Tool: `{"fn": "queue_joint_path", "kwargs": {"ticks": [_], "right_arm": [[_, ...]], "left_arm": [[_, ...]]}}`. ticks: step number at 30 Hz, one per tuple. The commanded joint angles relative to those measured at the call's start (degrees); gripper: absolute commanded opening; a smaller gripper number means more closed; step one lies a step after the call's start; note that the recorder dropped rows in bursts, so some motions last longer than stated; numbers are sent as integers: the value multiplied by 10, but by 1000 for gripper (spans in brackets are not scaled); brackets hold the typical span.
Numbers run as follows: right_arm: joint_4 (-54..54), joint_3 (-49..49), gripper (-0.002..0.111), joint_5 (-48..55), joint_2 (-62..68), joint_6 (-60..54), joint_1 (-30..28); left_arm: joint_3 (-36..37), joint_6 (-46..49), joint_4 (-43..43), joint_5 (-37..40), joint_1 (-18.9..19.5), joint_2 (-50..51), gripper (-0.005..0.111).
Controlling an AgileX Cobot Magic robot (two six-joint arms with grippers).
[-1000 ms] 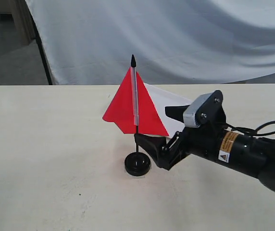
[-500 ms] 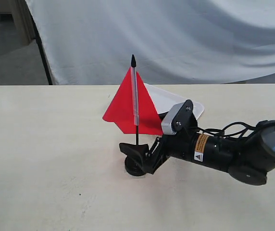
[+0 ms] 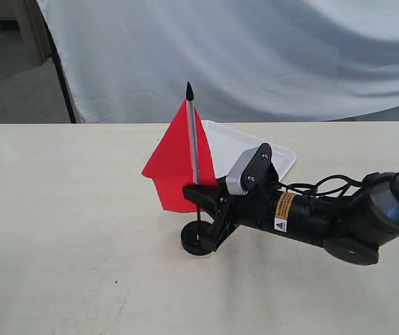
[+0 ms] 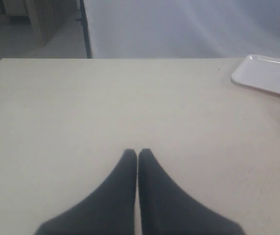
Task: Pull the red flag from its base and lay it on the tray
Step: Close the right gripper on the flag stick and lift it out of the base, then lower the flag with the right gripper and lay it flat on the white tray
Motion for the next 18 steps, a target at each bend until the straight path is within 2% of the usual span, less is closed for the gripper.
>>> {"fn": "queue_joint_path", "kwargs": {"ticks": [1,4,6,9,12,18], "right_arm": [[-17,0,0,4,-6,1,0],[-34,6,0,21,-40,51,-2],[-34,11,0,68,-87,86,-2],[-24,11,0,184,-166,140,-2],[19,-9,0,319,-233,143,-2],[35,-147,0,653,-254,145,4]], "left_arm": [[1,-1,-3,-3,-1,0,1],[1,-1,-3,-3,-1,0,1],[1,-1,-3,-3,-1,0,1],[1,-1,-3,-3,-1,0,1],[1,-1,-3,-3,-1,0,1],[1,-1,-3,-3,-1,0,1]]}}
